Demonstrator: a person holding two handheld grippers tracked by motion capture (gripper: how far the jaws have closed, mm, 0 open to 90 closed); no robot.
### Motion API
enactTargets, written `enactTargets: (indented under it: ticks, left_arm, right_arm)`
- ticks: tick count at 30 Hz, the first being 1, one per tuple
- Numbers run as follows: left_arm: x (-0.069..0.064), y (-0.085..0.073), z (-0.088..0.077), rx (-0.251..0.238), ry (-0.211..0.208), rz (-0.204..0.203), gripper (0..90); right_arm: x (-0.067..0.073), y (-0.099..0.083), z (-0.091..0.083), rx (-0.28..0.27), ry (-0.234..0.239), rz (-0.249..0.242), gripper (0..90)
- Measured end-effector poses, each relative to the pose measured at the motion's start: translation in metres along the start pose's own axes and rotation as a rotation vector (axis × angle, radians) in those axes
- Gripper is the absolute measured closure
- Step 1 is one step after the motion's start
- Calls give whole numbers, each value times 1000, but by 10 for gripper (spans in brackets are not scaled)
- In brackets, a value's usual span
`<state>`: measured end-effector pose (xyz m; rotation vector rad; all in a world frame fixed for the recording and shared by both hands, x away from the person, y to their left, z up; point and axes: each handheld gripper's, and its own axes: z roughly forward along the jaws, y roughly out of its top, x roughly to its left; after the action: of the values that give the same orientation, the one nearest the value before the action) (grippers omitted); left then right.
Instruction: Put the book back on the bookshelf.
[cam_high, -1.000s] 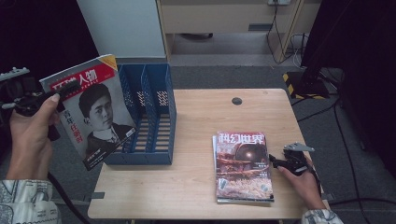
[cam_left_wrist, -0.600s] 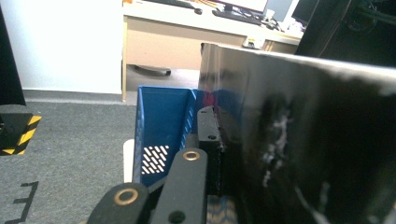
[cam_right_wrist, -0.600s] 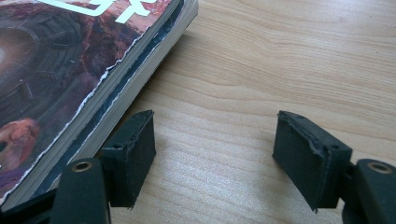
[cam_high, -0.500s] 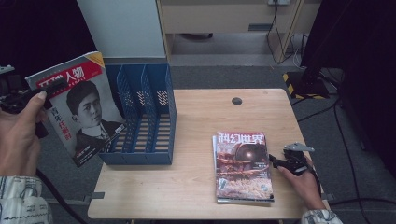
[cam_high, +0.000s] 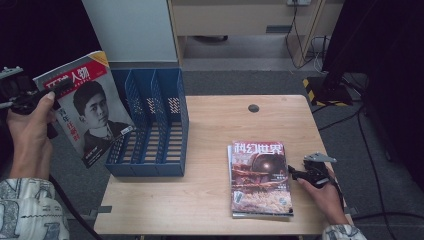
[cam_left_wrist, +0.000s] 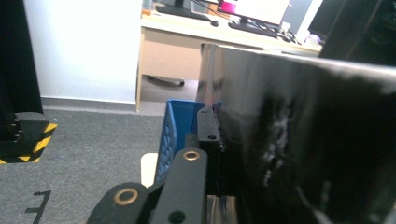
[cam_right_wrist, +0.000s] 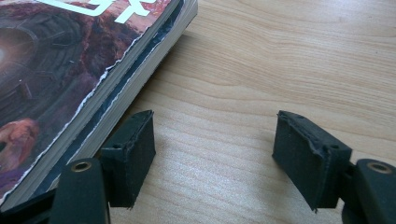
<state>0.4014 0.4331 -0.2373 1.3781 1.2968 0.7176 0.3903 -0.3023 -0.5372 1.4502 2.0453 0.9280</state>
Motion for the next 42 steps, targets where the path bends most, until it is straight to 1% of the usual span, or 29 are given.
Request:
enactTargets:
  ticks: [1,3,6,9,10,12,15,18,20,24,25,26,27,29,31,32,35,36,38,42]
  left_arm:
    - [1,-1,2,-5,-1,-6,863]
    - [1,-2,5,-9,10,-2,862]
    - [-1,-1,7,-3,19,0,863]
    - [-3,2,3,-7,24,4,863]
    - [-3,6,-2,-12,29,16,863]
    - [-2,9,-6,-10,33,17,863]
    - [-1,8,-7,-8,40,15,863]
    - [0,7,-7,1,45,22,863]
    - [3,6,-8,2,47,14,863]
    - [3,6,-9,-4,38,15,863]
    - [3,5,-8,-6,35,15,862]
    - [2,3,-3,-2,34,16,862]
    - [2,3,-3,-2,34,16,863]
    - [-3,-2,6,5,40,39,863]
    - [-5,-4,9,3,36,37,863]
    - [-7,-8,15,-2,29,35,862]
    - [-10,-12,24,4,18,32,863]
    - [-10,-12,24,4,18,32,863]
    - [-14,-16,31,5,5,30,863]
    - [-19,-21,37,-4,0,30,862]
  right_arm:
    - [0,0,0,0,0,1,296]
    - [0,0,0,0,0,1,296]
    - [0,0,0,0,0,0,296]
    - [0,0,0,0,0,0,296]
    - [0,0,0,1,0,5,295]
    - [0,0,0,-1,0,0,296]
    - [0,0,0,-1,0,-1,296]
    - [0,0,0,1,0,1,296]
    - [0,0,0,0,-1,2,295]
    - [0,0,0,0,-1,5,295]
    - [0,0,0,-1,-1,4,295]
    - [0,0,0,0,-2,5,295]
    - [0,0,0,0,-2,5,295]
    - [0,0,0,0,-2,1,295]
    - [0,0,0,0,-2,5,295]
    - [0,0,0,0,-2,6,295]
    - [0,0,0,2,-2,2,295]
    - [0,0,0,2,-2,2,295]
    - [0,0,0,1,0,0,295]
    - [0,0,0,1,0,-1,295]
